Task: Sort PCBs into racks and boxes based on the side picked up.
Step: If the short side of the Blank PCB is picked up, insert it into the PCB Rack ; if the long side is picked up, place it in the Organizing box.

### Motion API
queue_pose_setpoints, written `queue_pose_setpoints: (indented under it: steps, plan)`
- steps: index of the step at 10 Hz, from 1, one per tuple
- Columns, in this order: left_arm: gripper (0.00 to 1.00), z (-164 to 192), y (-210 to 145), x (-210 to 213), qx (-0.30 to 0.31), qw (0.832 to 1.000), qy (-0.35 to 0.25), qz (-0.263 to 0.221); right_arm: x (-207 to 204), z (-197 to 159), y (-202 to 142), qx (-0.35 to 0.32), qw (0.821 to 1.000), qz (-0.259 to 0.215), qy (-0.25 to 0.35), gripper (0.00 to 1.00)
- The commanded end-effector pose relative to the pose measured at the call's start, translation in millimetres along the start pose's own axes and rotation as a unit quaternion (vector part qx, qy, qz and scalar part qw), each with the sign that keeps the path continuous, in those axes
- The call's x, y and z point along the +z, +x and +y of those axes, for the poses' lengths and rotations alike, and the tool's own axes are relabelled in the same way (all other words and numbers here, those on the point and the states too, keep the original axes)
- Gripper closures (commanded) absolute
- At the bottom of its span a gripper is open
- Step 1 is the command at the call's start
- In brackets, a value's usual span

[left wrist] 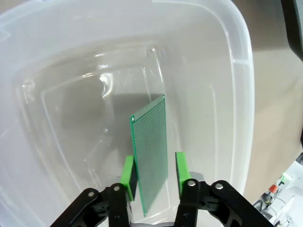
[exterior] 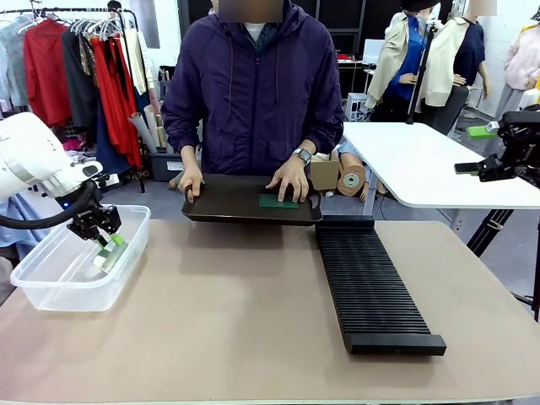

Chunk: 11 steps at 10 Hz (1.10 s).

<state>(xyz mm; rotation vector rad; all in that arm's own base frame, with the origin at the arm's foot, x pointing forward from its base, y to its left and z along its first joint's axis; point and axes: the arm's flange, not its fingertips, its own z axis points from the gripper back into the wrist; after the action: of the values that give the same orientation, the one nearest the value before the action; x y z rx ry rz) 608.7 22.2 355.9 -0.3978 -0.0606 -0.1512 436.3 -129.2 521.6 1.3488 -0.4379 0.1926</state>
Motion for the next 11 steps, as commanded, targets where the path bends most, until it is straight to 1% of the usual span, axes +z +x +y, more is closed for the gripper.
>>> queue_pose_setpoints:
  steps: [1,5,8,11]
  plan:
    - [0.00,-4.8,-9.6,14.4,0.008,1.000,0.024,-0.009,-0.3,2.3,0.7,0.001,1.000,0.000,0.002,0.00]
    - [0.00,-17.4,-20.6,52.4,-0.001,0.998,0.051,-0.028,-0.3,2.3,0.7,0.001,1.000,0.000,0.002,0.00]
    - [0.00,-25.2,-27.3,72.2,-0.006,0.998,0.047,-0.040,-0.3,2.3,0.7,0.001,1.000,0.000,0.002,0.00]
    - [0.00,-30.6,-29.8,80.0,-0.007,0.998,0.047,-0.044,-0.3,2.3,0.7,0.001,1.000,0.000,0.002,0.00]
